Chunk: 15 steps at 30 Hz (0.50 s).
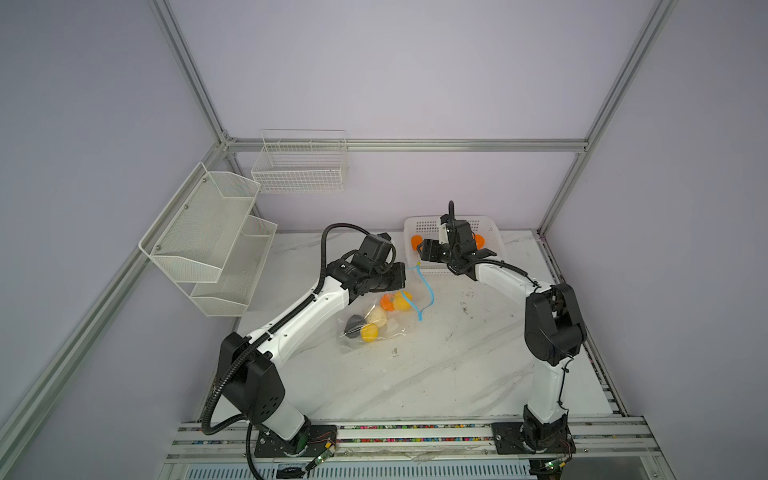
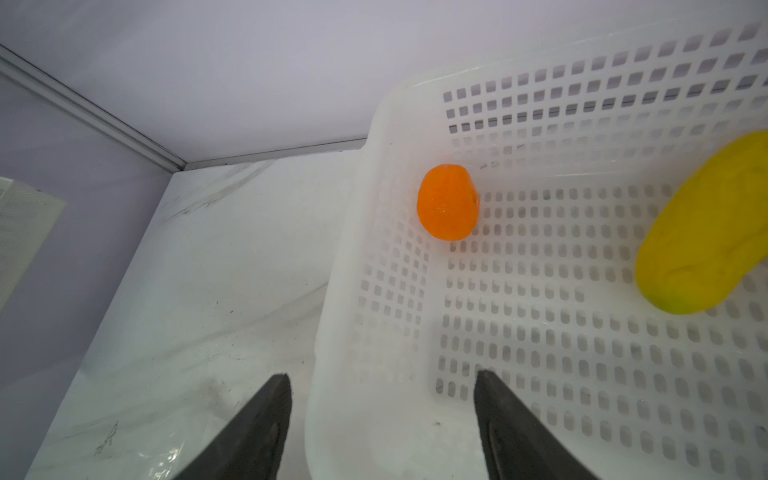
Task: Place the food in the zip-top bag and seal the zipper
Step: 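Move the right gripper back to the basket and grasp the small orange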
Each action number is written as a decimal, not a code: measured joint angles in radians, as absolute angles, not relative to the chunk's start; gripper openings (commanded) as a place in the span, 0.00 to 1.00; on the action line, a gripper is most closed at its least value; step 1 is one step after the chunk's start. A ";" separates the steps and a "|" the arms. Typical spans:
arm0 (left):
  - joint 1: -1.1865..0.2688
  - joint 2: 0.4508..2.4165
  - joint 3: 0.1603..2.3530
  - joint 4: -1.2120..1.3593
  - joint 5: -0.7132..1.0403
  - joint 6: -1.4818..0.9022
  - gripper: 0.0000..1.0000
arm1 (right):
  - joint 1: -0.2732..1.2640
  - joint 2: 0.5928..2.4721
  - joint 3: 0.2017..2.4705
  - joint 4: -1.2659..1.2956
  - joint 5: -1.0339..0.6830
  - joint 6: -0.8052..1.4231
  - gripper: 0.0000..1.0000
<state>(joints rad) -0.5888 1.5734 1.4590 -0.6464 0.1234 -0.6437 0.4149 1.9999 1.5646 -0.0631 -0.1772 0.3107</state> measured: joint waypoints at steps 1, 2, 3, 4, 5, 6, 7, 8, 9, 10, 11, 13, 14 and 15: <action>-0.588 1.573 1.459 -0.647 0.123 -0.643 0.00 | 0.413 2.022 1.582 -0.064 -0.170 0.303 0.72; -0.587 1.573 1.459 -0.647 0.123 -0.643 0.00 | 0.411 2.042 1.598 -0.064 -0.162 0.299 0.72; -0.585 1.573 1.459 -0.648 0.124 -0.643 0.00 | 0.410 2.064 1.615 -0.064 -0.153 0.291 0.71; -0.583 1.573 1.459 -0.650 0.124 -0.643 0.00 | 0.408 2.088 1.633 -0.064 -0.144 0.281 0.71; -0.583 1.573 1.459 -0.652 0.124 -0.643 0.00 | 0.406 2.108 1.649 -0.064 -0.136 0.276 0.71; -0.583 1.574 1.459 -0.654 0.125 -0.643 0.00 | 0.404 2.130 1.665 -0.064 -0.129 0.273 0.71; -0.582 1.575 1.459 -0.654 0.125 -0.643 0.00 | 0.403 2.152 1.682 -0.064 -0.122 0.267 0.71; -0.582 1.575 1.459 -0.655 0.125 -0.643 0.00 | 0.400 2.172 1.698 -0.064 -0.119 0.263 0.71; -0.582 1.576 1.459 -0.656 0.125 -0.643 0.00 | 0.398 2.193 1.716 -0.064 -0.116 0.259 0.71; -0.582 1.578 1.459 -0.658 0.126 -0.643 0.00 | 0.396 2.217 1.735 -0.065 -0.114 0.256 0.71; -0.582 1.580 1.460 -0.661 0.126 -0.643 0.00 | 0.394 2.233 1.750 -0.066 -0.113 0.255 0.71; -0.579 1.586 1.460 -0.665 0.127 -0.642 0.00 | 0.389 2.273 1.787 -0.066 -0.112 0.252 0.71; -0.578 1.588 1.460 -0.669 0.126 -0.642 0.00 | 0.387 2.288 1.801 -0.068 -0.112 0.251 0.71; -0.576 1.591 1.460 -0.673 0.126 -0.642 0.00 | 0.385 2.303 1.818 -0.069 -0.112 0.250 0.71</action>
<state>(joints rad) -0.5758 1.5909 1.4601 -0.6735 0.1265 -0.6422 0.3847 2.3032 1.8175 -0.0689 -0.1116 0.2497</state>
